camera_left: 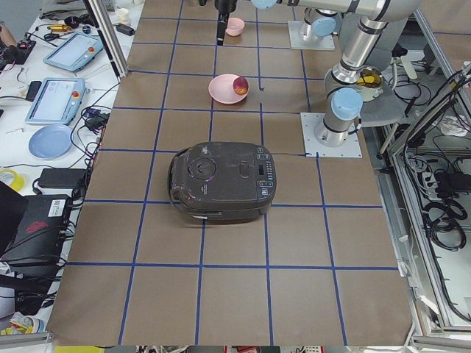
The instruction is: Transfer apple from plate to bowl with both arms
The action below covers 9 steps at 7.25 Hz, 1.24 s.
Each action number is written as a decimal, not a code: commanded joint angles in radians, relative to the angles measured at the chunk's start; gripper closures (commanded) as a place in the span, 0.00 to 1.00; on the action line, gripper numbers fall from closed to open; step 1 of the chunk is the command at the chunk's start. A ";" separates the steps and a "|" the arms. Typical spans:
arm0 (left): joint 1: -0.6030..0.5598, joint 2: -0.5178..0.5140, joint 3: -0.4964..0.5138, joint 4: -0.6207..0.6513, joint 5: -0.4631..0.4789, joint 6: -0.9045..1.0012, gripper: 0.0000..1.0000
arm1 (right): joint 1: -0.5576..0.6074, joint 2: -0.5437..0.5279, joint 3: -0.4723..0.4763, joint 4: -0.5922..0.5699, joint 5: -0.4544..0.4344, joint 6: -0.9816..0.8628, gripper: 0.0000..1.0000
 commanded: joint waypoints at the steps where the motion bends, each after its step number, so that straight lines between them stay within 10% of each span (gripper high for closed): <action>1: 0.000 0.002 0.005 -0.007 0.001 -0.002 0.00 | -0.001 -0.005 -0.001 -0.003 -0.001 0.000 0.00; 9: 0.011 -0.004 0.017 -0.109 -0.003 -0.018 0.00 | 0.001 0.003 0.005 -0.105 -0.001 -0.003 0.00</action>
